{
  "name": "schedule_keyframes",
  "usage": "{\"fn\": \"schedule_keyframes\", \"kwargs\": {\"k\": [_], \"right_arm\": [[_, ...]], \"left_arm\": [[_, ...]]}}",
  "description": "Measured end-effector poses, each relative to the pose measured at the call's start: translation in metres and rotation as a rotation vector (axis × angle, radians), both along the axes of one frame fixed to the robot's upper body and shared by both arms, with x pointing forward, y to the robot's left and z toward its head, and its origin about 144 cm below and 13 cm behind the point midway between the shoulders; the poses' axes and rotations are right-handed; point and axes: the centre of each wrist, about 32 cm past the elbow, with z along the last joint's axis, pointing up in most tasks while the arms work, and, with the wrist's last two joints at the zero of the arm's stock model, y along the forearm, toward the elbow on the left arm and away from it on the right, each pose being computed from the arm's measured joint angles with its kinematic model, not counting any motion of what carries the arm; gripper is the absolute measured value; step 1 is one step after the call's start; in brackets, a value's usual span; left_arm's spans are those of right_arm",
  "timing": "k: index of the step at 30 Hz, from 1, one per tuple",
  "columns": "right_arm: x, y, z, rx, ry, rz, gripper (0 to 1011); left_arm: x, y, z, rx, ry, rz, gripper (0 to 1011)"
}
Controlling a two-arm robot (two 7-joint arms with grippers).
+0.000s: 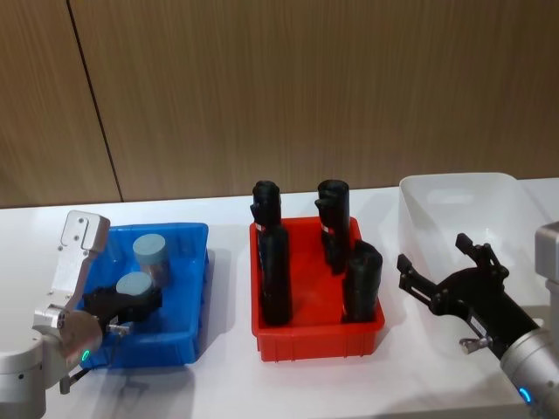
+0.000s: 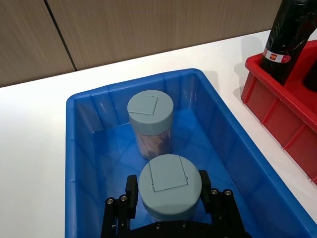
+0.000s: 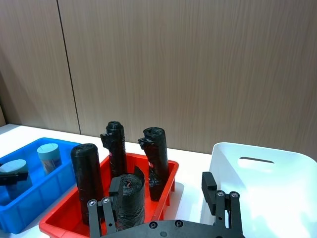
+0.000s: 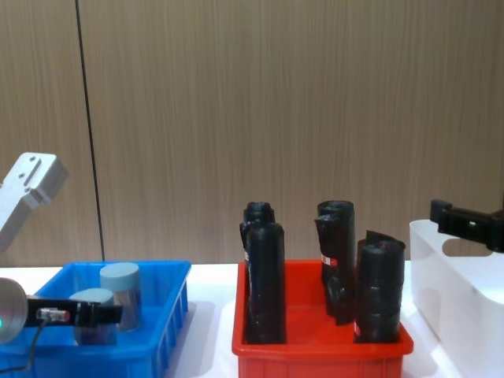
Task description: Pick the cotton swabs from the blue box and place them into the white box.
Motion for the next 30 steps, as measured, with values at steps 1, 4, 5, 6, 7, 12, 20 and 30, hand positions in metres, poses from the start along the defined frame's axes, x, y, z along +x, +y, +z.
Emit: {"fn": "schedule_keyframes", "kwargs": {"k": [1, 4, 5, 6, 7, 12, 20, 30], "right_arm": [[0.000, 0.000, 0.000, 0.000, 0.000, 0.000, 1002], [0.000, 0.000, 0.000, 0.000, 0.000, 0.000, 1002], [0.000, 0.000, 0.000, 0.000, 0.000, 0.000, 1002], [0.000, 0.000, 0.000, 0.000, 0.000, 0.000, 1002], [0.000, 0.000, 0.000, 0.000, 0.000, 0.000, 1002], [0.000, 0.000, 0.000, 0.000, 0.000, 0.000, 1002], [0.000, 0.000, 0.000, 0.000, 0.000, 0.000, 1002], [0.000, 0.000, 0.000, 0.000, 0.000, 0.000, 1002]], "left_arm": [[0.000, 0.000, 0.000, -0.001, -0.002, -0.002, 808], [0.000, 0.000, -0.001, -0.001, -0.008, -0.005, 676], [0.000, 0.000, -0.001, -0.001, -0.009, -0.006, 666], [0.000, 0.000, 0.000, -0.001, -0.012, -0.007, 660], [0.000, 0.000, 0.000, -0.001, -0.015, -0.008, 660], [-0.001, 0.000, 0.003, 0.006, -0.048, -0.025, 660], [-0.006, 0.000, 0.015, 0.017, -0.125, -0.077, 660], [-0.013, 0.001, 0.040, 0.022, -0.237, -0.200, 660]]}}
